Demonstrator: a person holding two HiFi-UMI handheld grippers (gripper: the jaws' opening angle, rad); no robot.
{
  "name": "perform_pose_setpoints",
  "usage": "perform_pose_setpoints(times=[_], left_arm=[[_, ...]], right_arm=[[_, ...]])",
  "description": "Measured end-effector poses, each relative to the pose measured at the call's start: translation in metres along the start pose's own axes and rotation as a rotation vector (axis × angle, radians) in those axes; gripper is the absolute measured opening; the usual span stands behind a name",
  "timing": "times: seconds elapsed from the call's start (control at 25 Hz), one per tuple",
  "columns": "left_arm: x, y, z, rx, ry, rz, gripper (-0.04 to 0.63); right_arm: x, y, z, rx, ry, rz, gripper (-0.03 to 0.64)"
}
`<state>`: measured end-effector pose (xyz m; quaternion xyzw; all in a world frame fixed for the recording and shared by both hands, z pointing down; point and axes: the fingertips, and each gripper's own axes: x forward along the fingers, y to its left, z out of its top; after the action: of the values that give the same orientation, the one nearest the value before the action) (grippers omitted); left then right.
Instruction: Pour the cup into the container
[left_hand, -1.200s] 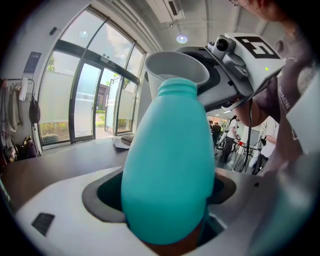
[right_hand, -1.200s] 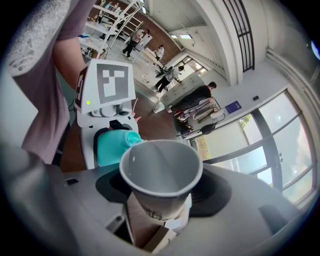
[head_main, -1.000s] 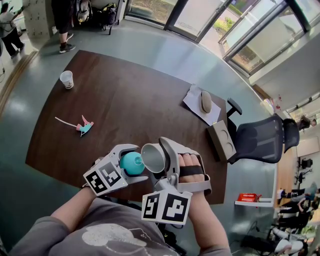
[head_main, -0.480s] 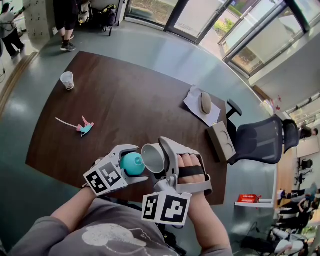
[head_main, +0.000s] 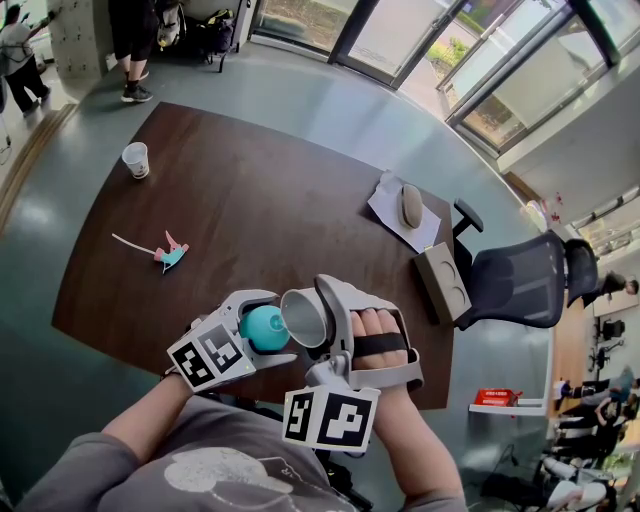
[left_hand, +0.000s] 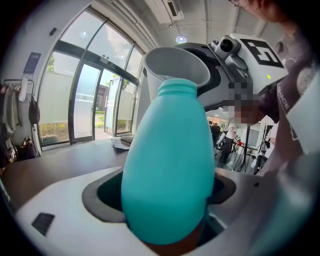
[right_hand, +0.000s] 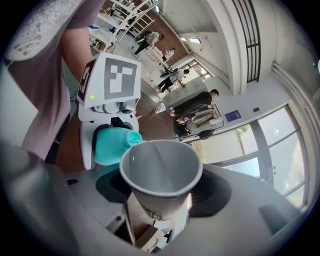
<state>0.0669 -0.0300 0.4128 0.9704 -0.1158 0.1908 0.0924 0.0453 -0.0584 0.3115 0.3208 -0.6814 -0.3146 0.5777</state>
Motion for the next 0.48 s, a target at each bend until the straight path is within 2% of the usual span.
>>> perform_pose_setpoints(times=[0.48], left_arm=[[-0.0012,0.0009,0.0036,-0.003,-0.01,0.005,0.431]], right_arm=[[0.0001,0.0003,0.0019,0.026,-0.009,0.005,0.295]])
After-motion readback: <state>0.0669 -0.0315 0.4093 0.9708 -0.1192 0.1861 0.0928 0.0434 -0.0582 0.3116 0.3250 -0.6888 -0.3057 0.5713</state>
